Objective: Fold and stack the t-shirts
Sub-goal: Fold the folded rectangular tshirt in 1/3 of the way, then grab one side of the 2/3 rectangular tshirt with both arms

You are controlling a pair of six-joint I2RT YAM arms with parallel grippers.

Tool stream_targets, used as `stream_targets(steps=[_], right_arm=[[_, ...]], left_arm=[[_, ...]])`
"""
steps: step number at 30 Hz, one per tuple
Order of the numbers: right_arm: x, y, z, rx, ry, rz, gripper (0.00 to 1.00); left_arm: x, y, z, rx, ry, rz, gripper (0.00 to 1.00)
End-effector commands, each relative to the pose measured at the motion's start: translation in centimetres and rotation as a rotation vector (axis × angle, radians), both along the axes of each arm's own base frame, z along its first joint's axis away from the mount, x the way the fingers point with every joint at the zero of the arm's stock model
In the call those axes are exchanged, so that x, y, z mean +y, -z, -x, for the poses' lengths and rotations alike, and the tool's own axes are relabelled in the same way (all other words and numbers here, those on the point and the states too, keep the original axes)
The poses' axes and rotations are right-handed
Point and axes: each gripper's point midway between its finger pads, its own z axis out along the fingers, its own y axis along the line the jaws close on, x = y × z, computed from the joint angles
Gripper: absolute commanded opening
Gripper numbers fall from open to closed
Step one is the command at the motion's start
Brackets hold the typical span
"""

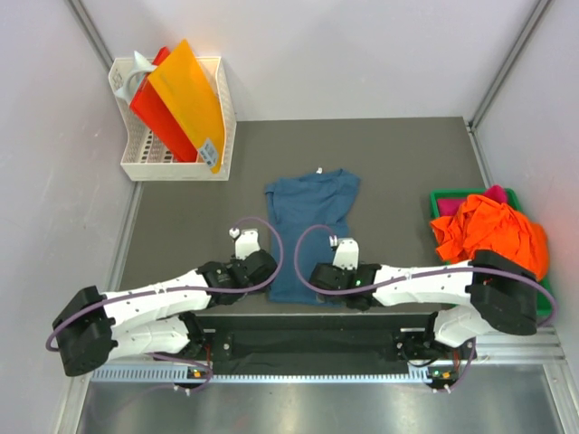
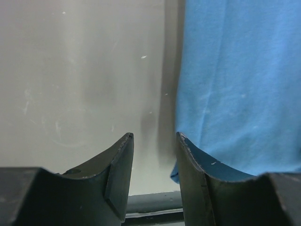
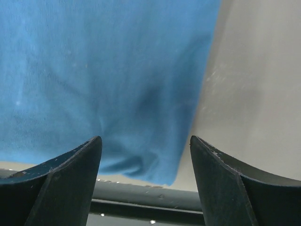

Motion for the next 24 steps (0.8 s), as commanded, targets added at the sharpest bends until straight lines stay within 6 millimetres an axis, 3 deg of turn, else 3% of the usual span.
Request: stream_targets(steps=[1, 7, 15, 24], right_arm=[[1.9, -0.7, 0.2, -0.022, 0.068, -0.056, 0.75], [1.4, 0.1, 1.3, -0.005, 0.089, -0.049, 0.71], [-1.4, 1.1, 2.1, 0.007, 0.158, -0.053, 0.67], [-2.2, 1.8, 2.5, 0.02, 0.17, -0.036, 0.66]], left_arm=[[-1.4, -1.1, -0.6, -0.042, -0.011, 0.091, 0.47], [-1.8, -1.0, -0.4, -0.037, -0.005, 0.095, 0.47], [-3.5, -1.6, -0.1, -0.046, 0.045, 0.092, 0.47], [-3.9, -0.1, 0.7, 0.008, 0.053, 0.051, 0.46]])
